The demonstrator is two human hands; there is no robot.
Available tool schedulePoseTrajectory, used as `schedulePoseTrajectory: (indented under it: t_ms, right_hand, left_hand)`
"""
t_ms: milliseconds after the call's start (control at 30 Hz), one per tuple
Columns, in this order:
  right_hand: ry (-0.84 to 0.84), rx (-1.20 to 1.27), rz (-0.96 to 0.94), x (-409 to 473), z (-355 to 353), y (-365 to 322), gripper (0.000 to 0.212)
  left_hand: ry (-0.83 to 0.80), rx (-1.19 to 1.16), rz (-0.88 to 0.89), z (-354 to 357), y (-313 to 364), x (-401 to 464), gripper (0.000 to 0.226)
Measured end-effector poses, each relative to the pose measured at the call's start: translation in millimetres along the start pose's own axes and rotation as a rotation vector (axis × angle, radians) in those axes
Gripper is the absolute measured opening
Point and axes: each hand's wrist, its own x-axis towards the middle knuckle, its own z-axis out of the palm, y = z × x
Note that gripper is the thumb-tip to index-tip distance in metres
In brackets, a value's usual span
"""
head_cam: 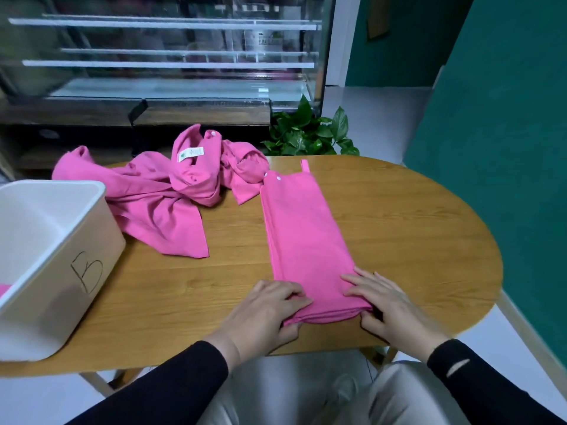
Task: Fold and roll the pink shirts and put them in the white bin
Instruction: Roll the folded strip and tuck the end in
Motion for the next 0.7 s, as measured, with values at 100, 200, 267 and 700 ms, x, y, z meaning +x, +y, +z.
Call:
schedulePoseTrajectory:
  t_ms: [100, 200, 267, 700]
  right_hand:
    - [0.128, -0.036, -0.071, 1.8, 6.8, 2.1, 0.033]
    - [0.200, -0.047, -0.105, 5.9, 11.8, -5.7, 0.034]
    - [0.201, -0.015, -0.083, 10.8, 12.9, -11.3, 0.033]
    - [0.185, 0.187, 0.070, 25.7, 8.7, -27.2, 0.039]
  left_hand:
    - [0.065, -0.021, -0.033, 0.6, -2.0, 1.6, 0.034]
    - [0.118, -0.032, -0.062, -2.3, 1.7, -0.8, 0.032]
    - [0.090, -0.013, -0.056, -3.4, 3.8, -2.3, 0.044]
    - [0.134, -0.200, -0.268, 2.1, -8.4, 9.1, 0.051]
